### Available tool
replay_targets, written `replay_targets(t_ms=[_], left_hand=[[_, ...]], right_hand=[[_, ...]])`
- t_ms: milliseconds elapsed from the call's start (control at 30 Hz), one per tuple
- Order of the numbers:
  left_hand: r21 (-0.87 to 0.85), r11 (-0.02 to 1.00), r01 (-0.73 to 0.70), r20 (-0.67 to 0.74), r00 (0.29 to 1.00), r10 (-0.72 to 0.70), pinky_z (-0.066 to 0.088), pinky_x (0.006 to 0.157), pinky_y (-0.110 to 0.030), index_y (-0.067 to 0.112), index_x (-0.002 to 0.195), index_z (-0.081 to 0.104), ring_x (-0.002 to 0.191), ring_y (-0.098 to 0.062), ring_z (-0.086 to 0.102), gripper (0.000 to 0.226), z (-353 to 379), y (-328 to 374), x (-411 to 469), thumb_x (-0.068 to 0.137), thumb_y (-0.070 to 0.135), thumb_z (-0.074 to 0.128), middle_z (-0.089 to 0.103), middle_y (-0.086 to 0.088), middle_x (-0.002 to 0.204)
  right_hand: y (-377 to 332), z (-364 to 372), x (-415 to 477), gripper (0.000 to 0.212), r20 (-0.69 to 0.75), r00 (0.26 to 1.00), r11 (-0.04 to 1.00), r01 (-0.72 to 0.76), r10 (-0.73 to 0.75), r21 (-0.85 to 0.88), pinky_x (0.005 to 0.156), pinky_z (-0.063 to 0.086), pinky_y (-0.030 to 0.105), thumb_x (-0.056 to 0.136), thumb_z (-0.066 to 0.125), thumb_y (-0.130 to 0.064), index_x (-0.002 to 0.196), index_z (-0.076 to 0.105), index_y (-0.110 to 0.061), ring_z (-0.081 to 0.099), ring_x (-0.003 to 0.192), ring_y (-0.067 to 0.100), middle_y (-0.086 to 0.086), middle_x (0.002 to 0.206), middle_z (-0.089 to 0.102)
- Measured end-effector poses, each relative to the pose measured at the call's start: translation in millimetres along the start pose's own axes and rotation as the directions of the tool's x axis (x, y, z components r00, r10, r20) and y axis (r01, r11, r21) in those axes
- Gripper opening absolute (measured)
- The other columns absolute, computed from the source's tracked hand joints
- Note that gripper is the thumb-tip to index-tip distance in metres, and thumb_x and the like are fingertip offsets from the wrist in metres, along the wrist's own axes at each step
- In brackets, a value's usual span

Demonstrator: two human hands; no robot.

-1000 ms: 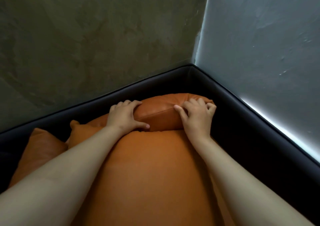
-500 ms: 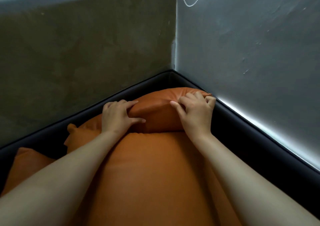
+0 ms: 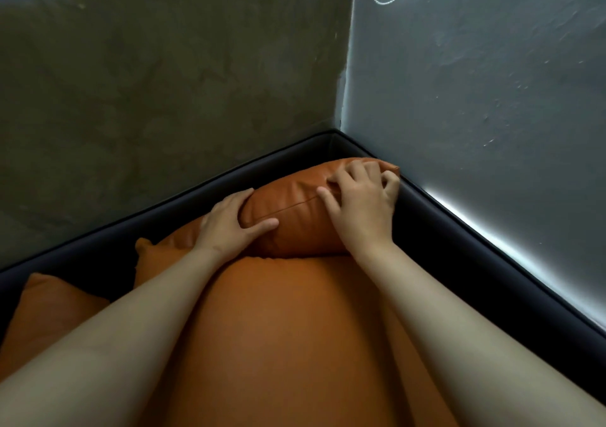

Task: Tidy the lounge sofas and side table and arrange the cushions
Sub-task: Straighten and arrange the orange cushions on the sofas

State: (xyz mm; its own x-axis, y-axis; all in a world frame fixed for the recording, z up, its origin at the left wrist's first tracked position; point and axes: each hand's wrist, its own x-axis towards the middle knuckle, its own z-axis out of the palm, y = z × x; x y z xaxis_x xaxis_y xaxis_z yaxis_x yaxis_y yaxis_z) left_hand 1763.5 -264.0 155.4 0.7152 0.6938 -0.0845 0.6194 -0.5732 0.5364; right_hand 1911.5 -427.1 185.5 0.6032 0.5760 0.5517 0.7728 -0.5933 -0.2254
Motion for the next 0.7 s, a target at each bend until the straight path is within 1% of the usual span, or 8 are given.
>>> replay_targets(t_ms=[133,233,400,467,533,600,667,700], left_hand=[[-0.271,0.937,0.221,-0.064,0.967,-0.247,0.033,0.112,-0.047,0.019,0.139,0.049,0.133,-0.029,0.042,0.066,0.8,-19.2,15.3,0.090,0.064,0.046,0.048,-0.009,0.144],[-0.314,0.852,0.418,-0.069,0.885,-0.460,0.037,0.108,-0.047,0.016,0.132,0.055,0.127,-0.035,0.047,0.060,-0.1,-33.5,23.9,0.090,0.060,0.050,0.054,-0.014,0.136],[-0.250,0.874,0.418,-0.039,0.897,-0.440,0.033,0.110,-0.048,0.016,0.135,0.052,0.131,-0.035,0.043,0.064,0.8,-29.6,21.6,0.089,0.060,0.051,0.052,-0.014,0.139],[-0.229,0.901,0.368,-0.050,0.920,-0.389,0.032,0.112,-0.048,0.016,0.138,0.050,0.133,-0.034,0.042,0.064,1.2,-25.7,17.1,0.090,0.059,0.050,0.050,-0.013,0.142],[-0.186,0.927,0.326,-0.041,0.940,-0.339,0.031,0.112,-0.047,0.016,0.142,0.045,0.135,-0.032,0.040,0.068,1.8,-22.3,12.8,0.091,0.060,0.049,0.046,-0.012,0.145],[-0.151,0.939,0.308,-0.031,0.948,-0.316,0.031,0.113,-0.047,0.015,0.144,0.041,0.136,-0.032,0.038,0.073,2.1,-20.2,10.0,0.089,0.063,0.048,0.044,-0.012,0.147],[-0.131,0.943,0.305,-0.032,0.950,-0.311,0.031,0.113,-0.047,0.015,0.144,0.041,0.136,-0.033,0.038,0.076,1.3,-18.6,8.4,0.088,0.065,0.049,0.043,-0.012,0.147],[-0.130,0.944,0.304,-0.030,0.950,-0.311,0.032,0.112,-0.048,0.015,0.144,0.040,0.136,-0.033,0.038,0.077,0.4,-17.7,7.6,0.087,0.065,0.049,0.043,-0.012,0.147]], right_hand=[[5.0,-10.6,-5.4,0.024,-0.090,0.995,0.993,-0.033,0.043,0.115,0.100,0.020,0.038,0.083,0.065,-0.039,0.097,0.069,-0.020,0.047,0.118,0.024,0.002,0.116,0.060],[4.9,-16.3,-5.2,0.032,-0.119,0.988,0.988,-0.087,0.103,0.130,0.105,0.019,0.038,0.080,0.066,-0.041,0.105,0.066,-0.020,0.042,0.125,0.020,0.002,0.124,0.057],[9.9,-22.2,6.9,0.043,-0.112,0.976,0.968,-0.161,0.184,0.195,0.111,0.027,0.043,0.081,0.064,-0.038,0.117,0.062,-0.015,0.043,0.129,0.024,0.006,0.129,0.055],[13.8,-23.4,10.5,0.048,-0.048,0.968,0.921,-0.219,0.247,0.321,0.110,0.034,0.039,0.084,0.069,-0.032,0.125,0.055,-0.011,0.046,0.127,0.024,0.008,0.131,0.054],[17.5,-25.4,14.2,0.056,0.092,0.926,0.773,-0.357,0.365,0.525,0.105,0.036,0.026,0.086,0.070,-0.026,0.135,0.047,-0.012,0.050,0.125,0.018,0.005,0.134,0.054],[22.4,-26.5,20.2,0.059,0.213,0.844,0.550,-0.492,0.492,0.675,0.099,0.036,0.017,0.088,0.069,-0.025,0.139,0.041,-0.017,0.055,0.119,0.010,0.000,0.133,0.057],[27.6,-24.9,23.8,0.059,0.314,0.756,0.338,-0.568,0.573,0.750,0.100,0.038,0.018,0.090,0.067,-0.028,0.141,0.039,-0.019,0.057,0.114,0.006,-0.003,0.128,0.061],[30.2,-22.7,23.1,0.057,0.363,0.732,0.274,-0.591,0.576,0.758,0.101,0.039,0.019,0.091,0.065,-0.029,0.141,0.041,-0.018,0.057,0.114,0.006,-0.003,0.127,0.061]])
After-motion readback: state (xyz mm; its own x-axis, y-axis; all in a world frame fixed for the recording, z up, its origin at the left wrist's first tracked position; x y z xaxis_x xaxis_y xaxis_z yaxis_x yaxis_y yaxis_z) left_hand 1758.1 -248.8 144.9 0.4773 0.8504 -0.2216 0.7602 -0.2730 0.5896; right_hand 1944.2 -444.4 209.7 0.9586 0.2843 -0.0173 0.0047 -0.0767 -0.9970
